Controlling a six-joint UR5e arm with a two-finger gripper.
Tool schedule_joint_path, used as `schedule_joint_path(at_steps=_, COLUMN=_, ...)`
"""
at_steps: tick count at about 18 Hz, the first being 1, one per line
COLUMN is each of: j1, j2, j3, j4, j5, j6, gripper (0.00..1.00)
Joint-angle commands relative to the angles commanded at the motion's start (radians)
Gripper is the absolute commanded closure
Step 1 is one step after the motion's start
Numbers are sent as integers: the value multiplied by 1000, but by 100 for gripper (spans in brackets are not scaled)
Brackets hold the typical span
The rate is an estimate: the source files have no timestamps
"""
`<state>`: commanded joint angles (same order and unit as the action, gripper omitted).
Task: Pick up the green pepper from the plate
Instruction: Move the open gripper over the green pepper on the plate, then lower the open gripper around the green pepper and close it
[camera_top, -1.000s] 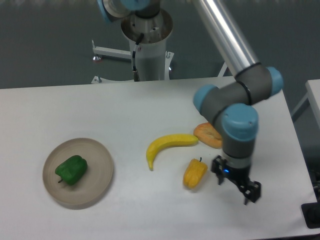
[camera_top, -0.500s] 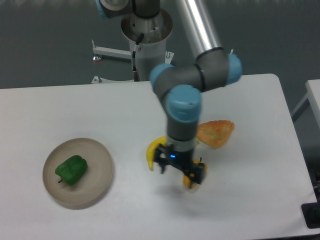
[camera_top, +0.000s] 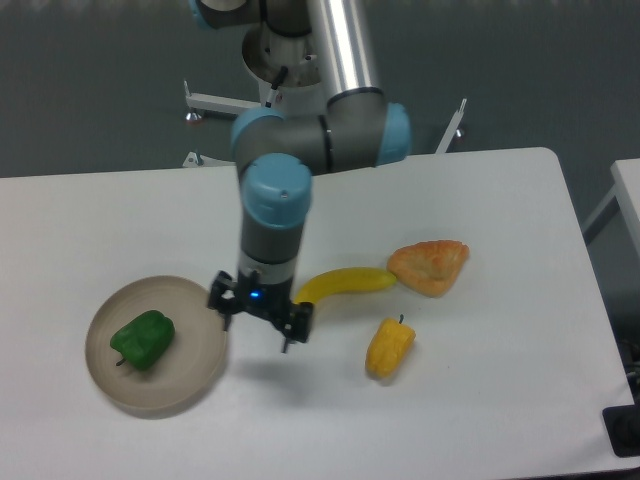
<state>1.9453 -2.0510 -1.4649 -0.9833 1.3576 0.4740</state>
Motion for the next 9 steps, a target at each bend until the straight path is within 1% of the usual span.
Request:
schedule_joint_path(at_steps=4, j1=-71, j2=-5, j3=-35, j4=5, j5=3, j6=0, gripper=0)
schedule_joint_path(at_steps=9, j1=-111, j2=-26, j3=-37, j4=12, j5=3, j6=2, gripper=0)
